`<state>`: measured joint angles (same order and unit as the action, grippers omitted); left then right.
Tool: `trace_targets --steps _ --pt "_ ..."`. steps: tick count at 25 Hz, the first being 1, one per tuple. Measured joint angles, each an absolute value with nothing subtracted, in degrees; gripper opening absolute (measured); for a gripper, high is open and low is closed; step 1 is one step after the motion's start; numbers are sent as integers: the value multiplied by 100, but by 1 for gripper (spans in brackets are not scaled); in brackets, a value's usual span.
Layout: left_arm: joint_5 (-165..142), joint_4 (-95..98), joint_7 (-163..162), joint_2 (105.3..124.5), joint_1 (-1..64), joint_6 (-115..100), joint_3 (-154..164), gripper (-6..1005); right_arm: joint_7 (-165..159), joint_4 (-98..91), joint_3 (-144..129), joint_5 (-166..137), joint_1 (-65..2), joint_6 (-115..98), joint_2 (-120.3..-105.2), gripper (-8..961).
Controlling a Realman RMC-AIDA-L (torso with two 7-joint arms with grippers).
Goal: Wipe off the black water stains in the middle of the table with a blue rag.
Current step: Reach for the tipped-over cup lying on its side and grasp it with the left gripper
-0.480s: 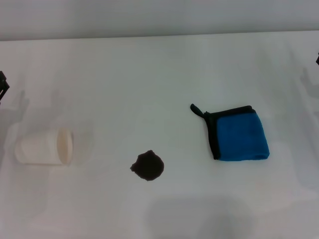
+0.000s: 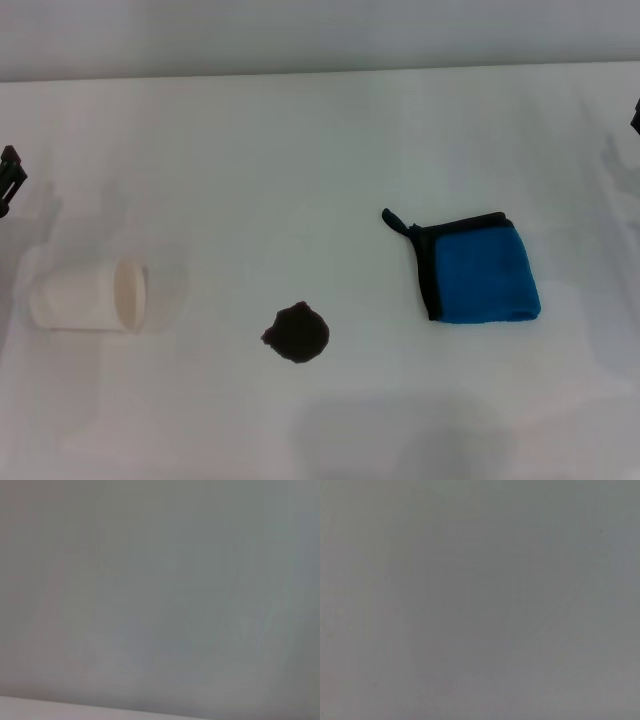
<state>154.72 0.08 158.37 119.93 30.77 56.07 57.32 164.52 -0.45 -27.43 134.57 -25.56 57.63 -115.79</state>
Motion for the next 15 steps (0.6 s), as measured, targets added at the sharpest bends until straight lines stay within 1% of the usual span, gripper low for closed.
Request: trace_targets --steps 5,10,14,15 --pt "15478 14 15689 11983 3088 5563 5732 877 16451 -38 -2742 13461 -2581 5671 -11576 855" --pt "15043 116 15332 11914 3065 5614 5847 876 16451 -65 -2743 13463 -2594 5632 -11575 855" --pt "14272 803 14199 11837 2791 5626 5857 876 16452 -68 -2742 13465 -2593 5631 -11575 855" --pt "13985 1113 13700 11788 2665 5627 5856 876 16452 -68 -2742 13465 -2591 5631 -11575 855"
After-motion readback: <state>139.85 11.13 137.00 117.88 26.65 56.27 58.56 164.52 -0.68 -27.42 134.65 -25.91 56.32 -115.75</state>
